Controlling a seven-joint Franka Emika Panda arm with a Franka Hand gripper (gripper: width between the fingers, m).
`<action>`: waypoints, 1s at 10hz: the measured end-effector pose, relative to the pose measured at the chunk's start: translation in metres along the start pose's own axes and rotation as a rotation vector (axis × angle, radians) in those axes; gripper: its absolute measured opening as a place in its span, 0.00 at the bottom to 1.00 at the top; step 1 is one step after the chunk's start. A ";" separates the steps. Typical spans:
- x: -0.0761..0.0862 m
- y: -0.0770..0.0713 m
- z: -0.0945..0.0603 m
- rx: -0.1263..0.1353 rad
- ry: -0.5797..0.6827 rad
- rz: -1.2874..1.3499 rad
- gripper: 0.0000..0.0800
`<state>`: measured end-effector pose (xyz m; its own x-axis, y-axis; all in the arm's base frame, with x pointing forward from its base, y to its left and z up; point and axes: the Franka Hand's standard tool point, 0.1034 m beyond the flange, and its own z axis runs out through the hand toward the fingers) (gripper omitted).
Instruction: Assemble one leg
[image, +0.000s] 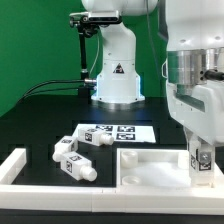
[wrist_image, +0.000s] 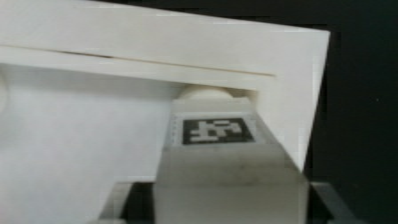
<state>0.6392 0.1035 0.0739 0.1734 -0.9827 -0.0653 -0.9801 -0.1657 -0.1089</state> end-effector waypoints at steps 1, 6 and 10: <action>-0.001 0.001 0.000 -0.007 0.000 -0.020 0.36; -0.019 0.003 -0.002 -0.046 -0.030 -0.739 0.80; -0.012 -0.001 -0.004 -0.062 0.005 -1.176 0.81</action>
Offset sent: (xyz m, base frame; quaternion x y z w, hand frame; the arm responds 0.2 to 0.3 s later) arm -0.0113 0.0401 0.0091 -0.0164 -0.0669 -0.4715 0.8792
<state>0.6375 0.1150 0.0788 0.9737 -0.2228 0.0471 -0.2203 -0.9741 -0.0515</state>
